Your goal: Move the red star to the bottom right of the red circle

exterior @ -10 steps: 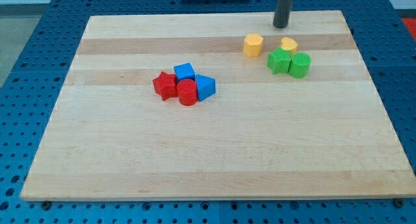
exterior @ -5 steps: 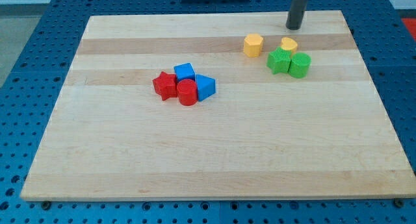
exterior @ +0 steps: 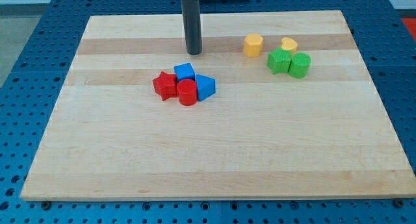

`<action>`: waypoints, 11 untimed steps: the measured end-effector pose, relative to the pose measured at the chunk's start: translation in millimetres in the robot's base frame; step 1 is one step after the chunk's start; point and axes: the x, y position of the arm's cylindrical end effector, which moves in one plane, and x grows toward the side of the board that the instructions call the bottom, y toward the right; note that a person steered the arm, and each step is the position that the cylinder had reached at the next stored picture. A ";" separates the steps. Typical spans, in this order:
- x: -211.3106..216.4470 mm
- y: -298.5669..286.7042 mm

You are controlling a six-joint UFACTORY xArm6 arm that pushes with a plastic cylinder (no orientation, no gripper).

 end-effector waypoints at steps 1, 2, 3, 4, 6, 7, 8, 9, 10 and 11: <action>-3.0 -26.0; 38.7 -59.2; 113.7 -62.8; 125.8 -75.5; 179.0 -76.6; 204.9 -76.6; 208.1 -68.1; 199.0 -50.6; 194.2 -31.1; 194.2 -18.6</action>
